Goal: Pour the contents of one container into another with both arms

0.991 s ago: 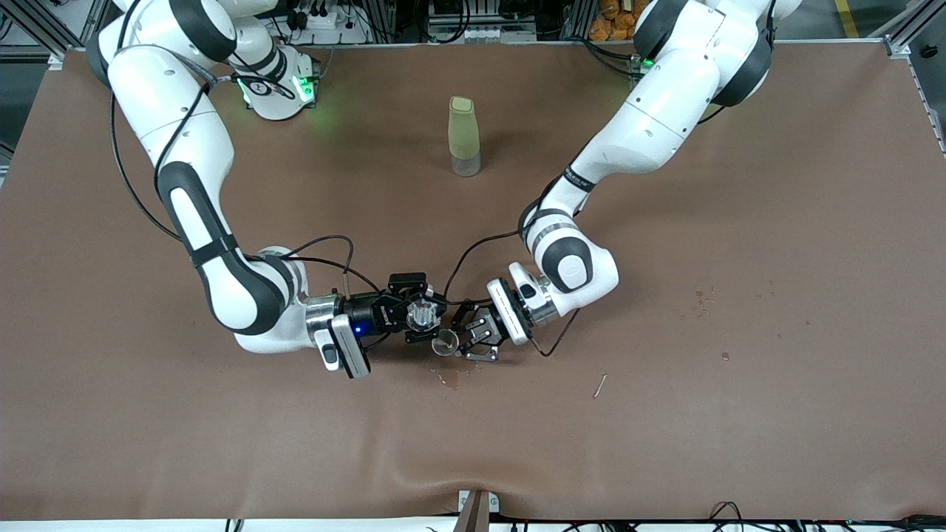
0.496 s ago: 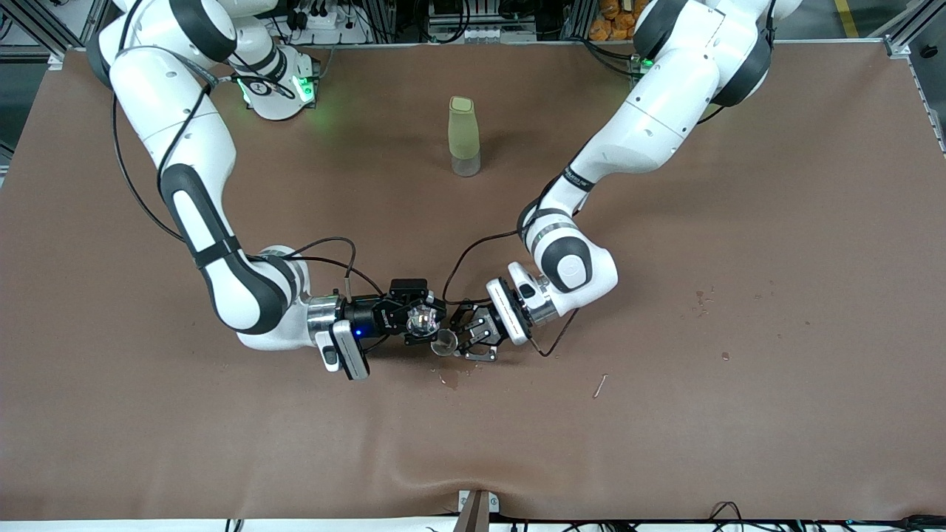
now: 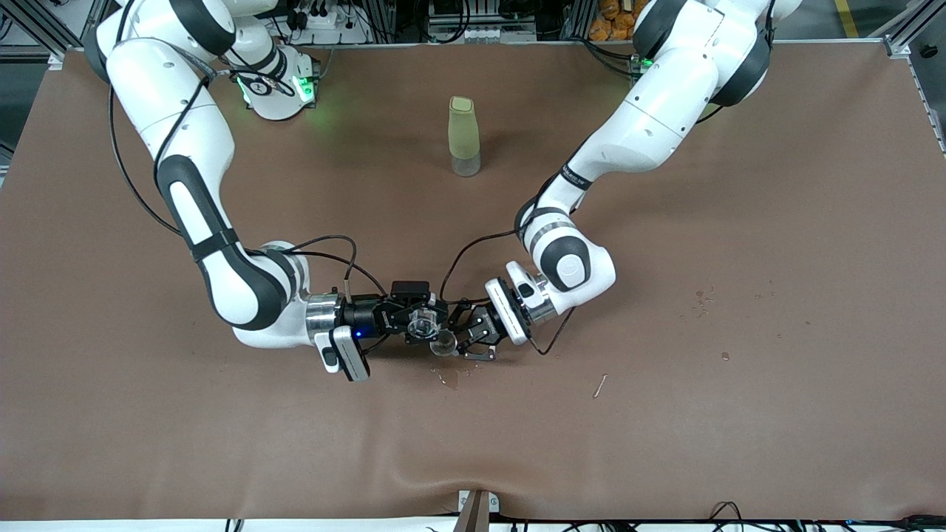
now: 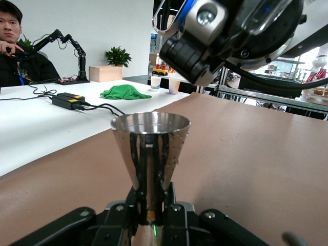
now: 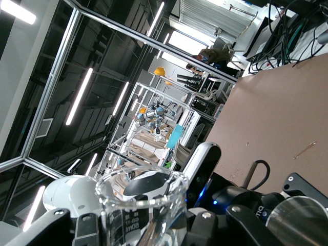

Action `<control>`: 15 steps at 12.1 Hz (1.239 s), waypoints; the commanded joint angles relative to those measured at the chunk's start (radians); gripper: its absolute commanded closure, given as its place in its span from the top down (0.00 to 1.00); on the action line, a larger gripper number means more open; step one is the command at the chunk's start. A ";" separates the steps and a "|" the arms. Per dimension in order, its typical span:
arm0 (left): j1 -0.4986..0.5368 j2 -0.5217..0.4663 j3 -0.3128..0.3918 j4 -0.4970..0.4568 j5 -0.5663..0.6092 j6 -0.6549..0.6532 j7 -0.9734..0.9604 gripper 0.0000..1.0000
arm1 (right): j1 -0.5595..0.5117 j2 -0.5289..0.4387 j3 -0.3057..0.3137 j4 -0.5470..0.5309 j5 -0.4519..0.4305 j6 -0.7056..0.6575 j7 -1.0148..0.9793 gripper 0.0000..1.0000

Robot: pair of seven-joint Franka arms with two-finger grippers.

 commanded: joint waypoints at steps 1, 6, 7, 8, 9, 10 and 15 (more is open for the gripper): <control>-0.011 0.013 0.006 0.028 -0.034 0.008 -0.001 0.00 | -0.002 -0.031 0.011 -0.049 0.025 0.009 0.058 0.00; -0.011 0.015 0.006 0.025 -0.034 0.008 -0.001 0.00 | -0.009 -0.031 0.031 -0.065 0.028 0.011 0.105 0.00; -0.011 0.016 0.006 0.025 -0.034 0.008 -0.001 0.00 | -0.009 -0.029 0.031 -0.066 0.028 0.011 0.108 0.00; -0.011 0.016 0.006 0.025 -0.034 0.008 -0.001 0.00 | -0.009 -0.029 0.031 -0.066 0.028 0.009 0.124 0.00; -0.012 0.016 0.006 0.025 -0.034 0.008 -0.002 0.00 | -0.009 -0.029 0.031 -0.068 0.028 0.009 0.141 0.00; -0.012 0.018 0.006 0.025 -0.036 0.008 -0.002 0.00 | -0.009 -0.029 0.032 -0.068 0.028 0.009 0.157 0.00; -0.014 0.019 0.006 0.025 -0.043 0.008 -0.002 0.00 | -0.009 -0.029 0.045 -0.068 0.054 0.009 0.239 0.00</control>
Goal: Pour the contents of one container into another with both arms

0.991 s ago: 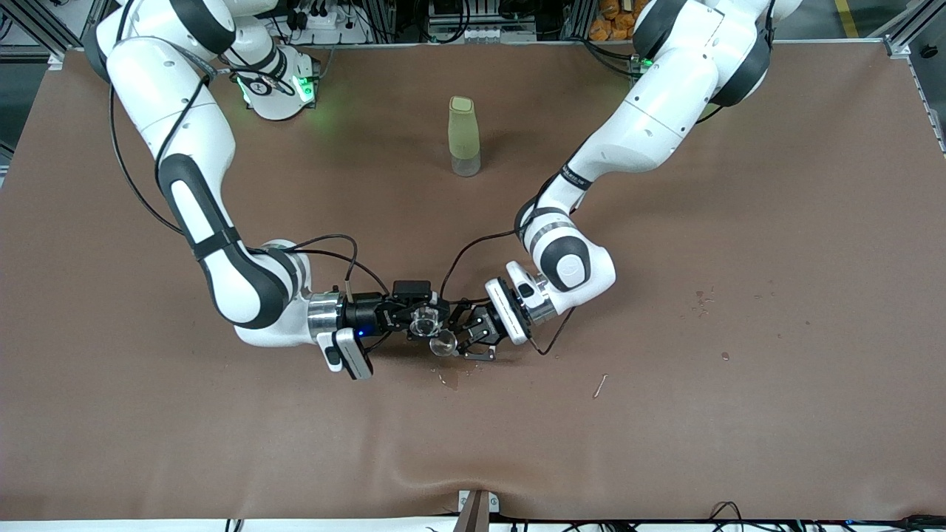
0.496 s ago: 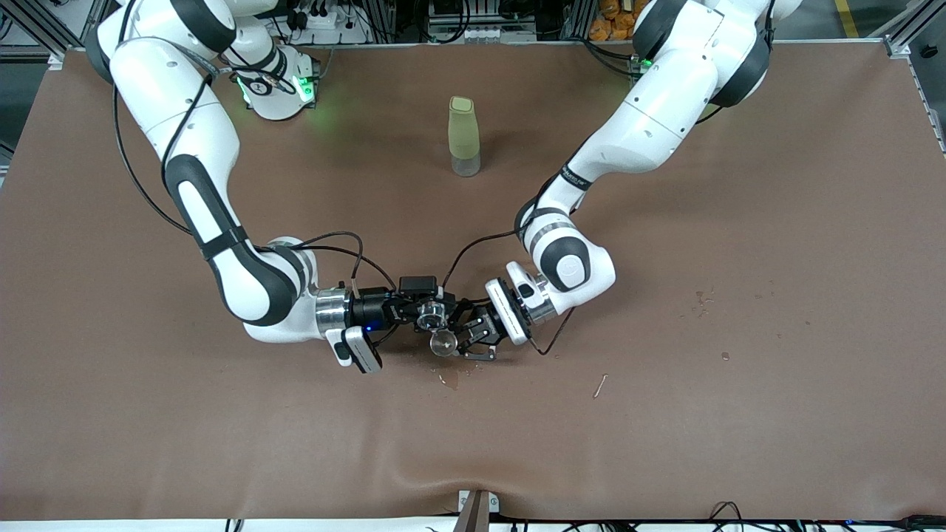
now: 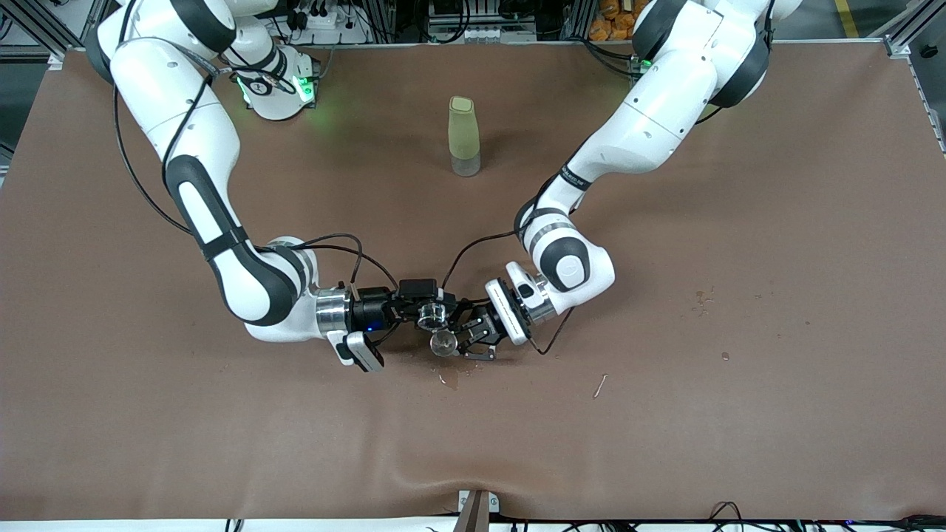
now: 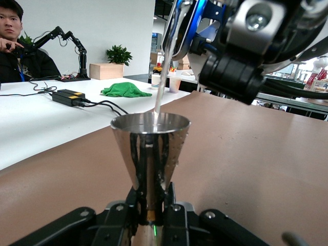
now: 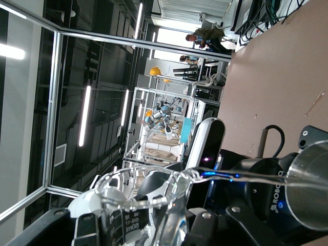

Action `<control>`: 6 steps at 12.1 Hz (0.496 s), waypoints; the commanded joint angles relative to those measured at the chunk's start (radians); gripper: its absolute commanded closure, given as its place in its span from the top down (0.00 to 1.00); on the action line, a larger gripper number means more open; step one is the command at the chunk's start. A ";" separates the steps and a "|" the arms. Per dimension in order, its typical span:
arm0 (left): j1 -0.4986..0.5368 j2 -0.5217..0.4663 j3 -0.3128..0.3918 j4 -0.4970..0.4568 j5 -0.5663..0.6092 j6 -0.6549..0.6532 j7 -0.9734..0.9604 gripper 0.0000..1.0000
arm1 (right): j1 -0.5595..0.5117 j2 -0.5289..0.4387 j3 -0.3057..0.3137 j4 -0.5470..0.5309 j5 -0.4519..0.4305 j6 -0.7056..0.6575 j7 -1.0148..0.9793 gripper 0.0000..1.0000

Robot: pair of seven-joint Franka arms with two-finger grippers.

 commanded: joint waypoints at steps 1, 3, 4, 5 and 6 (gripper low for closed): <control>-0.012 0.012 0.006 0.025 -0.035 0.008 0.000 0.00 | -0.008 -0.027 0.019 -0.031 0.040 0.009 0.023 0.00; -0.014 0.012 0.006 0.025 -0.035 0.008 0.001 0.00 | -0.010 -0.027 0.019 -0.031 0.040 0.008 0.044 0.00; -0.014 0.012 0.006 0.027 -0.035 0.008 0.001 0.00 | -0.010 -0.027 0.019 -0.031 0.040 0.006 0.063 0.00; -0.014 0.012 0.006 0.025 -0.035 0.008 0.001 0.00 | -0.010 -0.027 0.021 -0.033 0.040 0.006 0.064 0.00; -0.015 0.012 0.006 0.025 -0.035 0.008 0.001 0.00 | -0.010 -0.027 0.021 -0.036 0.040 0.006 0.064 0.00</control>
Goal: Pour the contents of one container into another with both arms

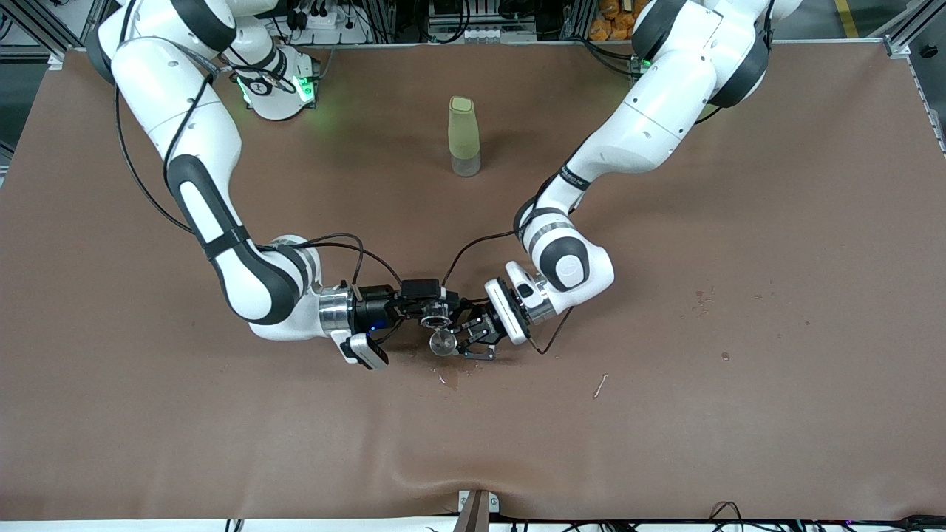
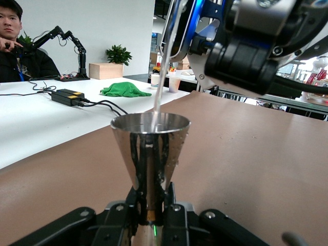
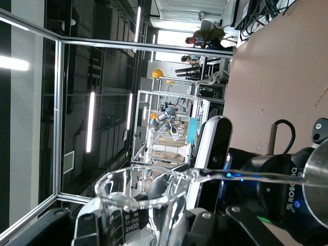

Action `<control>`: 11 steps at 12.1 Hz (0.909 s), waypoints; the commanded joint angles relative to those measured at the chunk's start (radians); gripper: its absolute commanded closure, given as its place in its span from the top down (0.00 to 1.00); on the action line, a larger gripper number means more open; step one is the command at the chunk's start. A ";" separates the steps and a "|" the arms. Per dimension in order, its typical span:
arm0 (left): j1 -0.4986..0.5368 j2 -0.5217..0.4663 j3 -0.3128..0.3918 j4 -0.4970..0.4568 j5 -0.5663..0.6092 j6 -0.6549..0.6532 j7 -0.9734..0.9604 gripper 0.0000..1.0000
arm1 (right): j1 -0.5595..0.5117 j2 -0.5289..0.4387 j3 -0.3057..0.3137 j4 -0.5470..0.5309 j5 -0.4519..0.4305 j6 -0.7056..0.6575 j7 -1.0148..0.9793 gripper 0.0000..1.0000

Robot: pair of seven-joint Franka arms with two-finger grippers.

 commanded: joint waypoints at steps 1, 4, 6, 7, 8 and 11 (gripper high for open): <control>-0.013 0.011 0.008 0.025 -0.034 0.008 0.001 0.00 | -0.011 -0.027 0.016 -0.041 0.026 0.006 0.013 0.00; -0.013 0.011 0.008 0.025 -0.033 0.008 0.001 0.00 | -0.025 -0.027 0.036 -0.049 0.035 0.008 0.016 0.00; -0.015 0.011 0.009 0.025 -0.034 0.008 0.003 0.00 | -0.030 -0.028 0.040 -0.050 0.035 0.008 0.030 0.00; -0.015 0.010 0.009 0.025 -0.033 0.008 0.004 0.00 | -0.030 -0.028 0.040 -0.052 0.046 0.009 0.030 0.00; -0.013 0.008 0.008 0.020 -0.034 0.008 0.006 0.00 | -0.030 -0.028 0.040 -0.064 0.063 0.011 0.031 0.00; -0.013 0.008 0.009 0.019 -0.033 0.008 0.007 0.00 | -0.028 -0.030 0.042 -0.072 0.097 0.023 0.031 0.00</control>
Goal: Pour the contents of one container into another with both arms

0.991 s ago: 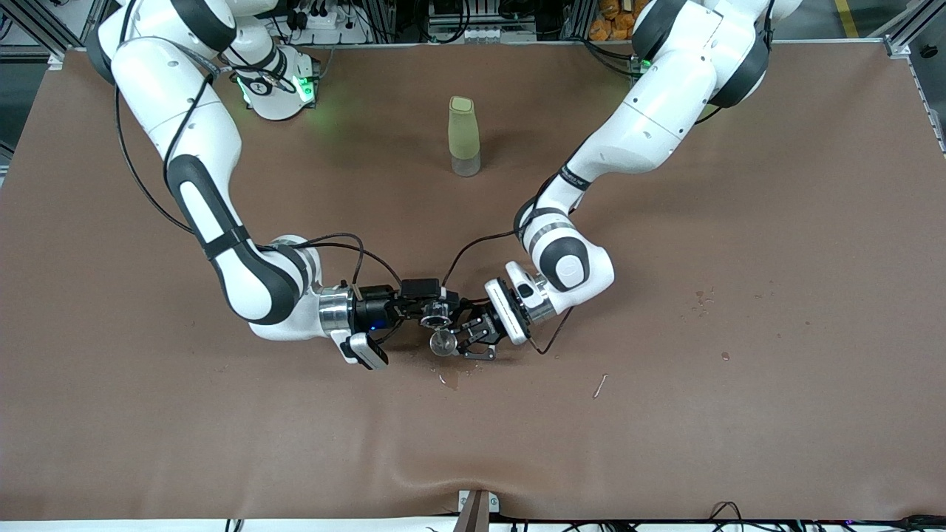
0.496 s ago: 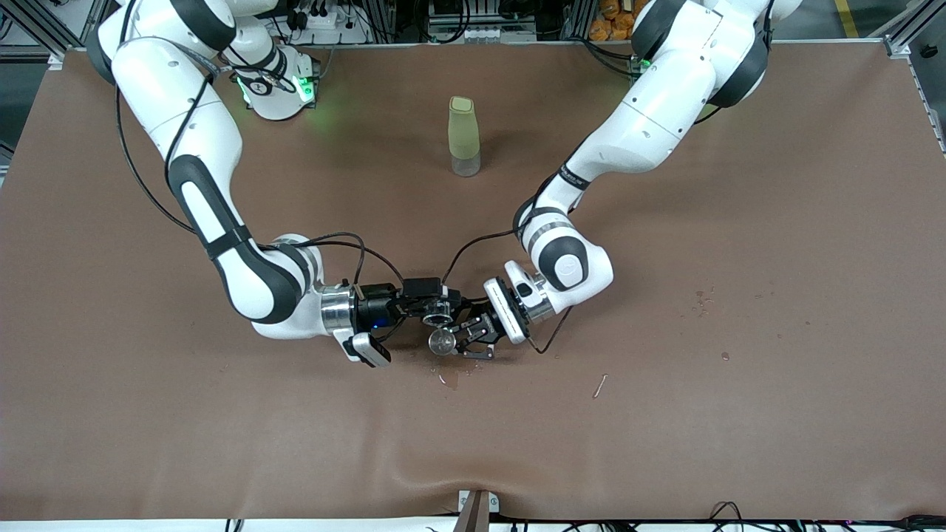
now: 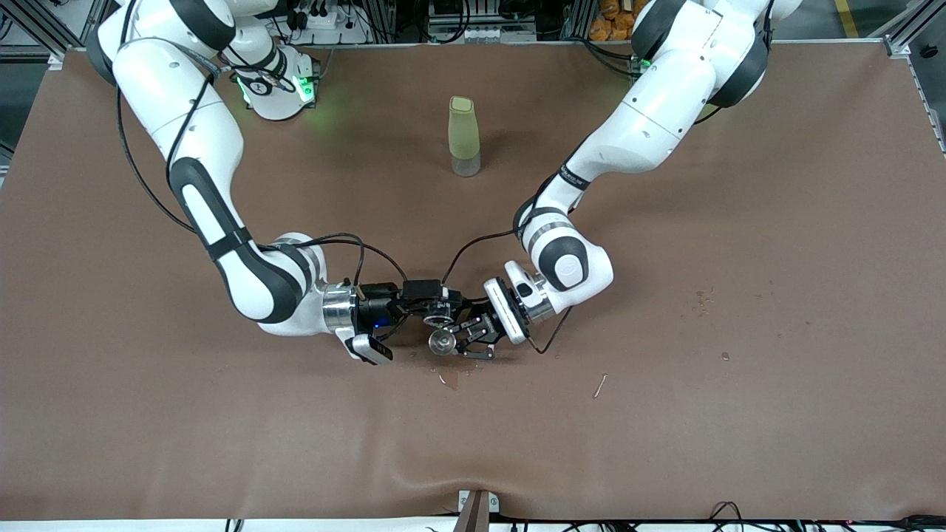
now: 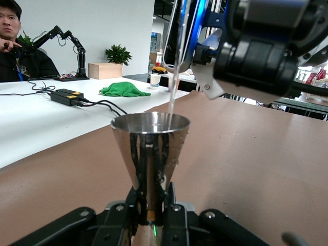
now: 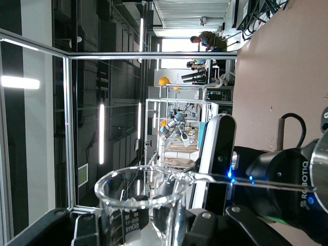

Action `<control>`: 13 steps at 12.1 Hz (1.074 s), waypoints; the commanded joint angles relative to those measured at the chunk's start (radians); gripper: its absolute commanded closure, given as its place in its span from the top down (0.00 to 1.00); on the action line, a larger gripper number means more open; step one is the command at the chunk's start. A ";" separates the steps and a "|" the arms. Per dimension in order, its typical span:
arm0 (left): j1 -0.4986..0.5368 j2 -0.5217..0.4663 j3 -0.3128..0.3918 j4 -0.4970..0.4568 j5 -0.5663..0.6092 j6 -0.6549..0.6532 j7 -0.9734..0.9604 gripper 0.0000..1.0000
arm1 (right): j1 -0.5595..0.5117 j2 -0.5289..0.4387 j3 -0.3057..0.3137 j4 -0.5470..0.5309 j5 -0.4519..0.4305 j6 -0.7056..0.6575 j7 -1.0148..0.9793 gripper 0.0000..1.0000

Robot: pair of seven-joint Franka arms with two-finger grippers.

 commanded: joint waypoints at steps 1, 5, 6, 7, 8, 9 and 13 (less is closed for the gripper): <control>-0.011 0.008 0.008 0.019 -0.033 0.008 0.007 0.00 | -0.022 -0.030 0.023 -0.040 0.032 0.032 0.017 0.00; -0.011 0.008 0.007 0.019 -0.034 0.008 0.006 0.00 | -0.020 -0.079 0.036 -0.063 0.032 0.121 0.057 0.00; -0.011 0.008 0.007 0.019 -0.034 0.008 0.006 0.00 | -0.021 -0.091 0.046 -0.066 0.032 0.142 0.080 0.00; -0.011 0.008 0.007 0.019 -0.034 0.008 0.006 0.00 | -0.022 -0.093 0.048 -0.067 0.032 0.144 0.100 0.00; -0.011 0.008 0.007 0.019 -0.034 0.008 0.006 0.00 | -0.022 -0.093 0.048 -0.067 0.032 0.145 0.100 0.00; -0.011 0.008 0.007 0.019 -0.034 0.008 0.006 0.00 | -0.022 -0.093 0.048 -0.067 0.032 0.147 0.100 0.00; -0.011 0.010 0.005 0.019 -0.036 0.008 0.003 0.00 | -0.022 -0.093 0.048 -0.067 0.032 0.182 0.101 0.00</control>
